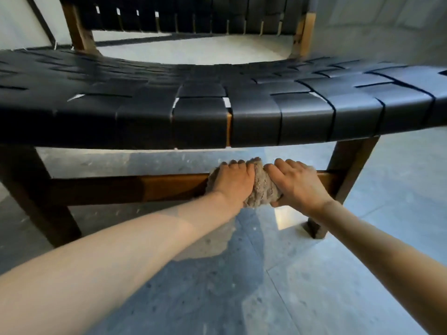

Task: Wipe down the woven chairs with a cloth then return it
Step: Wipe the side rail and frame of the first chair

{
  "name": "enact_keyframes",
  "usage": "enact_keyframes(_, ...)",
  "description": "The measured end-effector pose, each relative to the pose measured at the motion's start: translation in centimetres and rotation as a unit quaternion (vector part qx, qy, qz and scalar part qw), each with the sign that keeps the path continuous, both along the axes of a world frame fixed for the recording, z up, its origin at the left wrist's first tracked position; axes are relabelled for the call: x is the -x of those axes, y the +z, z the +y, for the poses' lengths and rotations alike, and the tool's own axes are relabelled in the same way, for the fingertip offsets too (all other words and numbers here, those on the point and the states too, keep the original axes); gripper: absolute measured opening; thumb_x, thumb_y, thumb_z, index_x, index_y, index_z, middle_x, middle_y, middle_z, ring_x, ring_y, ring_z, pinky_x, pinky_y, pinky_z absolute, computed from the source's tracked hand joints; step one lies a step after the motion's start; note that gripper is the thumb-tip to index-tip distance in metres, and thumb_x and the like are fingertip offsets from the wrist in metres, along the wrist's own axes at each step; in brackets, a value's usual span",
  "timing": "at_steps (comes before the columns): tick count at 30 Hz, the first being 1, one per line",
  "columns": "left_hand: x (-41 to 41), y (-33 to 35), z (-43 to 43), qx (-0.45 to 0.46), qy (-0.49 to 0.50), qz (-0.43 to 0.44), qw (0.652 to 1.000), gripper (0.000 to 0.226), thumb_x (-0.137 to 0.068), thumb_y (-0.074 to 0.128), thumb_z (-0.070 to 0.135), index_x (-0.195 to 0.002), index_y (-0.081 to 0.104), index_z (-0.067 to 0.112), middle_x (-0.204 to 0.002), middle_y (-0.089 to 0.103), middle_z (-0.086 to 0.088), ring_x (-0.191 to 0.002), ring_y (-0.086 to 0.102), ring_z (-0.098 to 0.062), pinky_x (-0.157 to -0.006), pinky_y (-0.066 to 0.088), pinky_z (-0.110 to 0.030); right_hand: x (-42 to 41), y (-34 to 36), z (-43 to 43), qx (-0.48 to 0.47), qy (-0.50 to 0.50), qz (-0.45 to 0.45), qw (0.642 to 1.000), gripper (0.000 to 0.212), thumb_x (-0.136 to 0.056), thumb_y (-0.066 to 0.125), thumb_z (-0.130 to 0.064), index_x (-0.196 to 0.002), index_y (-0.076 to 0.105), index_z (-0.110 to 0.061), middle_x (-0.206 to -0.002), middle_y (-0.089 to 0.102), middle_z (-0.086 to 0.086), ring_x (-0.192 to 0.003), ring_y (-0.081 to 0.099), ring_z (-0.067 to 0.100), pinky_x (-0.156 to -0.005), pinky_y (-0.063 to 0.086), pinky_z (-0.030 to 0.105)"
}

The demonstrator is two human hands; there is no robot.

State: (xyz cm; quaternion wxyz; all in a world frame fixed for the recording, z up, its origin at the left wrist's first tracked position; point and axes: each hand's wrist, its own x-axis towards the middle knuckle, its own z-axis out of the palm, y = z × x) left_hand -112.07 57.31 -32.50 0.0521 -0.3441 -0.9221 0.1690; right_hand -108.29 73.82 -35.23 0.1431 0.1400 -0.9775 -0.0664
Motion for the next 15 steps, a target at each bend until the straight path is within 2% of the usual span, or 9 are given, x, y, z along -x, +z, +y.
enact_keyframes(6,-2.0,-0.7,7.1,-0.018,0.008,0.017,1.000,0.058,-0.090,0.059,0.025,-0.134,0.030,0.003,-0.129,0.045,-0.017,-0.117,0.047,-0.029,-0.095,0.041,-0.038,-1.7,-0.7,4.8,-0.020,-0.079,0.021,0.996,0.088,-0.035,0.097,-0.027,-0.108,0.051,-0.011,-0.090,0.060,0.014,-0.072,0.061,0.029,-0.059,0.054,0.037)
enact_keyframes(11,-1.9,-2.2,5.7,-0.087,-0.017,0.057,0.994,0.056,-0.087,0.063,0.034,-0.128,0.037,0.007,-0.123,0.049,-0.012,-0.109,0.049,-0.025,-0.091,0.041,-0.036,-1.3,-1.4,4.1,0.005,-0.100,0.015,0.995,0.086,-0.043,0.096,-0.034,-0.110,0.047,-0.013,-0.094,0.060,0.015,-0.076,0.060,0.031,-0.064,0.056,0.041)
enact_keyframes(15,-2.7,-3.2,4.5,-0.153,-0.018,0.087,0.984,0.054,-0.078,0.072,0.037,-0.116,0.045,0.011,-0.109,0.056,-0.008,-0.098,0.053,-0.024,-0.086,0.042,-0.036,-1.7,-1.3,4.2,0.018,-0.086,0.014,0.996,0.066,-0.063,0.088,-0.032,-0.116,0.051,-0.014,-0.101,0.057,0.011,-0.083,0.056,0.028,-0.073,0.052,0.043)
